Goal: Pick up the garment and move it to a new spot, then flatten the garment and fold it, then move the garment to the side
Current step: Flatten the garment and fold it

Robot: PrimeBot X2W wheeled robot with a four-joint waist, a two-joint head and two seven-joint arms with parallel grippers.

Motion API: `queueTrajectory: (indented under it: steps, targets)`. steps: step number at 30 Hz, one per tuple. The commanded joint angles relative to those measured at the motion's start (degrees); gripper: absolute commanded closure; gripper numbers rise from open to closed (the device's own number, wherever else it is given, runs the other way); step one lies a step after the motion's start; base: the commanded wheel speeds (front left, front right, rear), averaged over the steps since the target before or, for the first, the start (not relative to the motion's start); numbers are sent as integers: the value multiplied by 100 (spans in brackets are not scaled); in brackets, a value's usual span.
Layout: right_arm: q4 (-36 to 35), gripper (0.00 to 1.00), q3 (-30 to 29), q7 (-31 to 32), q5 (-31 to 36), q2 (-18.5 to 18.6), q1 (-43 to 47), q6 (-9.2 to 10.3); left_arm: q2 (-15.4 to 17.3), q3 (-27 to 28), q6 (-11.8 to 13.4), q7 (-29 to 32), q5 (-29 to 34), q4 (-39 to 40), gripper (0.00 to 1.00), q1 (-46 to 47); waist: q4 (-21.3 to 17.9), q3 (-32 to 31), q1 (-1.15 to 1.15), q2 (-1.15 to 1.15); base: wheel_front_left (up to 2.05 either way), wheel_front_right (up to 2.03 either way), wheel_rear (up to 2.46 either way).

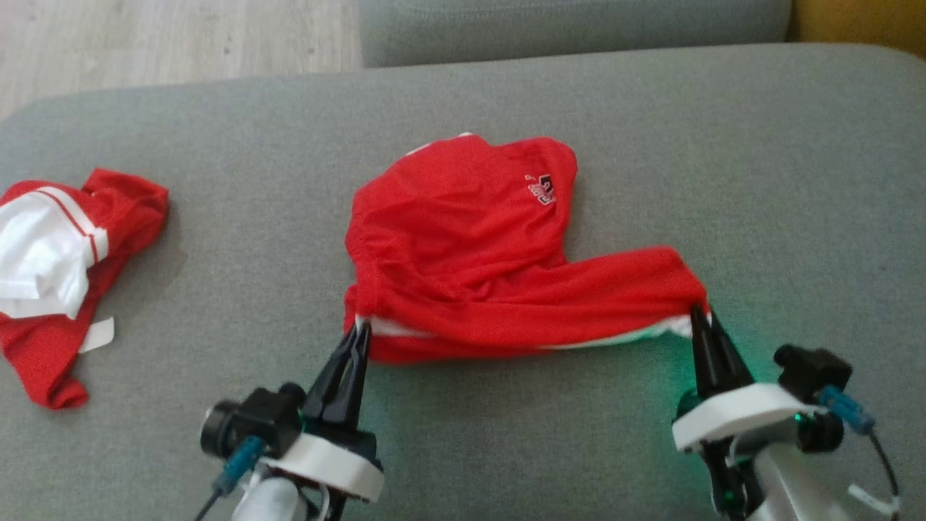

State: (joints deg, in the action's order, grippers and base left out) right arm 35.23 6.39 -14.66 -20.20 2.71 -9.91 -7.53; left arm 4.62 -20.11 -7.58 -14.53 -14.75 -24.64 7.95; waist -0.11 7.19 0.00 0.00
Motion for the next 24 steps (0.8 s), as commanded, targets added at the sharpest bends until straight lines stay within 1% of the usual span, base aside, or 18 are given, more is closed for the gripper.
queueTrajectory:
  steps: [1,4,6,10,14,16,17,18,19,21,24]
  targets:
    - [-409,100,135,-34,-157,20,-207,4,101,213,10,-47,49,461,100,196,36,-130,0,0,0,0,0]
    - [-826,100,198,-34,-475,34,-412,4,268,223,9,-47,83,1036,100,386,87,-373,0,0,0,0,0]
    - [-1022,100,304,-15,-793,113,-631,4,424,245,9,-47,77,1352,100,609,113,-572,0,0,0,0,0]
    - [-1631,100,467,486,-1766,309,-1175,4,865,223,9,-47,97,1733,100,1246,126,-831,0,0,0,0,0]
    - [-2407,100,324,1013,-2448,518,-1691,4,1202,206,9,-47,-89,1837,100,2013,126,-976,0,0,0,0,0]
    - [-2755,100,184,1262,-2575,577,-1937,4,1350,182,9,-1,-181,1819,100,2391,110,-984,0,0,0,0,0]
    - [-2905,100,93,1380,-2611,582,-2059,4,1376,197,9,75,-293,1791,100,2564,103,-966,0,0,0,0,0]
    - [-3134,100,-83,1645,-2628,564,-2302,4,1483,177,9,247,-395,1742,100,2914,84,-891,0,0,0,0,0]
    - [-3205,100,-155,1765,-2591,560,-2421,4,1520,208,19,291,-383,1709,100,3067,74,-842,0,0,0,0,0]
    - [-3241,100,-261,1965,-2440,555,-2669,4,1561,219,73,338,-281,1616,100,3326,38,-730,0,0,0,0,0]
    - [-3089,100,-412,2122,-2145,518,-3145,4,1482,194,157,362,-174,1405,100,3738,-22,-355,0,0,0,0,0]
